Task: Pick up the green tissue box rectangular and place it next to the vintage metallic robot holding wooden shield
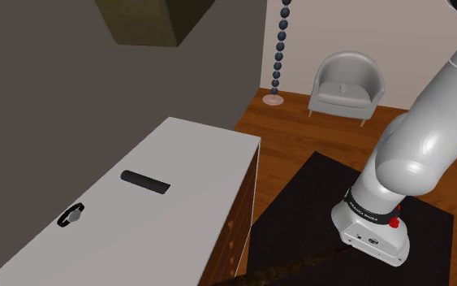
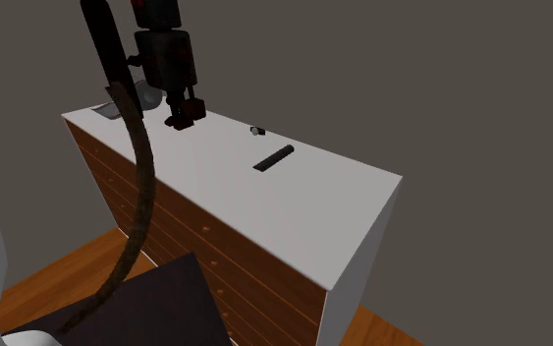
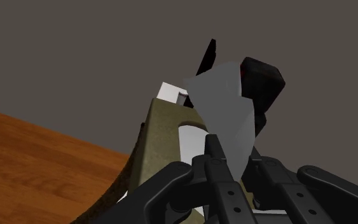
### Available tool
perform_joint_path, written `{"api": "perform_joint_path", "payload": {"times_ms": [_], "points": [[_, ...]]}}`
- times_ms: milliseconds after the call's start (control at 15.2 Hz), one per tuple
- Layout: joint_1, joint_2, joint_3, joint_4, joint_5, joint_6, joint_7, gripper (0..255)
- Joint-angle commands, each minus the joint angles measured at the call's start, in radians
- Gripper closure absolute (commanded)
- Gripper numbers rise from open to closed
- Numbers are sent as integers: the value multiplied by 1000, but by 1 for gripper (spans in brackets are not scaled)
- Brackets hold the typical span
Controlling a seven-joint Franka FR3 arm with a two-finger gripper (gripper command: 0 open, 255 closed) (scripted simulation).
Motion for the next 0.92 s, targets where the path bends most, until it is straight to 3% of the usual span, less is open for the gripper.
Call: {"api": "perform_joint_path", "payload": {"times_ms": [0, 660, 858], "points": [[1, 12, 1, 38, 7, -6, 27, 255], [2, 82, -3, 232, 42, -44, 151, 255], [40, 37, 42, 176, 27, 38, 162, 255]]}}
